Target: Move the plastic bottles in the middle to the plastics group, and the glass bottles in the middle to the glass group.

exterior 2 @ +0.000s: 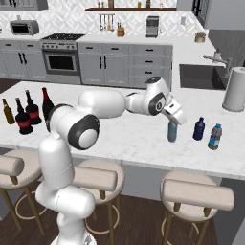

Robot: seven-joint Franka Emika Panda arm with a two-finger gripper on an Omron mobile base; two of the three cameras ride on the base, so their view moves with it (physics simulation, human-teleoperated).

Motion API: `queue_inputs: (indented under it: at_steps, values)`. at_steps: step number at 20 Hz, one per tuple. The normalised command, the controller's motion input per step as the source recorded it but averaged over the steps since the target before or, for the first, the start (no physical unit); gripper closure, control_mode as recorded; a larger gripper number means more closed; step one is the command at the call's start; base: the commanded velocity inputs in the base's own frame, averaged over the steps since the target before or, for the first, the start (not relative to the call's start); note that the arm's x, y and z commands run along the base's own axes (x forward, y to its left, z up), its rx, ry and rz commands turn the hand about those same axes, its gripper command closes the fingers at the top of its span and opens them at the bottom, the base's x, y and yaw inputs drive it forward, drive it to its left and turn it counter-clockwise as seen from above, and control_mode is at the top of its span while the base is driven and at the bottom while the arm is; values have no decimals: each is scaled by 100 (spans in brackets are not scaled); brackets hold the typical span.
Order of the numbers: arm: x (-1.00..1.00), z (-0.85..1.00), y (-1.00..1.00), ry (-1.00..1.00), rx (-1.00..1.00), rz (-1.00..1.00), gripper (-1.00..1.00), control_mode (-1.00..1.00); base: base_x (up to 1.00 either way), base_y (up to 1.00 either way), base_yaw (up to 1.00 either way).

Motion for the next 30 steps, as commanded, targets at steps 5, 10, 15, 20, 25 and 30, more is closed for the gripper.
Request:
queue_inputs:
  at_steps: [5, 10, 15, 20, 25, 30]
  values:
    - [1, 4, -43, 0, 0, -12, 100, -100, 0, 0, 0]
    - [3, 3, -36, 0, 0, -9, 100, -100, 0, 0, 0]
    - [0, -2, -18, 0, 0, -2, 100, -100, 0, 0, 0]
    - [0, -19, 0, -2, 0, 0, 100, -100, 0, 0, 0]
    - [0, -9, -2, -3, 0, 0, 100, -100, 0, 0, 0]
    - [0, 0, -23, 0, 0, -1, 100, -100, 0, 0, 0]
